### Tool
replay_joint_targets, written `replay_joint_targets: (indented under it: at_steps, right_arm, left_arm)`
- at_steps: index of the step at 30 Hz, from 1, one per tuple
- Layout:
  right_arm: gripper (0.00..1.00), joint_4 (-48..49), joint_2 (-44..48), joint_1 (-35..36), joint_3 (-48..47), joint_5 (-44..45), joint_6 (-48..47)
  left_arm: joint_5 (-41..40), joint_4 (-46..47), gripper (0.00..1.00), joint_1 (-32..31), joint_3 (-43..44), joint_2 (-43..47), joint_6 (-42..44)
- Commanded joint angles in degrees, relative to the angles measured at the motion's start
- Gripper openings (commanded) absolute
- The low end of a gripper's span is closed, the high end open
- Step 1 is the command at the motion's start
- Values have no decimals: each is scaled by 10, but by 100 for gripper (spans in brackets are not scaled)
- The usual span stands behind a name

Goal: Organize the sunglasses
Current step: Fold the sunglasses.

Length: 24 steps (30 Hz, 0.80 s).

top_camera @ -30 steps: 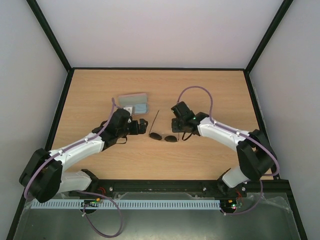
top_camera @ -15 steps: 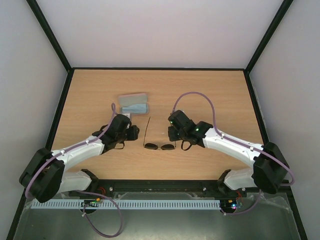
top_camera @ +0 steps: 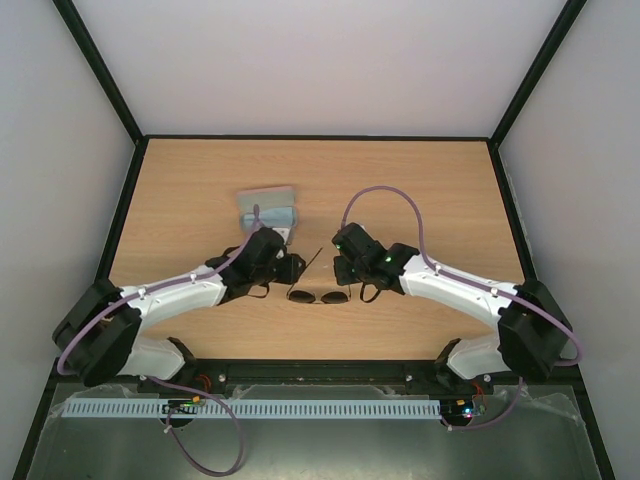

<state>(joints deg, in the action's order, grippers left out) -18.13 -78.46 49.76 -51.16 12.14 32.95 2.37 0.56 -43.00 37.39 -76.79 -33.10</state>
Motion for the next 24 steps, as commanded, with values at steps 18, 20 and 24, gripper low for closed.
replay_joint_targets:
  at_steps: [18, 20, 24]
  right_arm:
    - [1, 11, -11, 4, 19, 18, 4]
    - [1, 13, -10, 4, 23, 16, 5]
    - [1, 17, -5, 3, 33, 30, 16]
  left_arm:
    - [70, 13, 44, -72, 44, -23, 22]
    - [66, 2, 44, -61, 47, -4, 25]
    - [34, -43, 50, -14, 57, 47, 23]
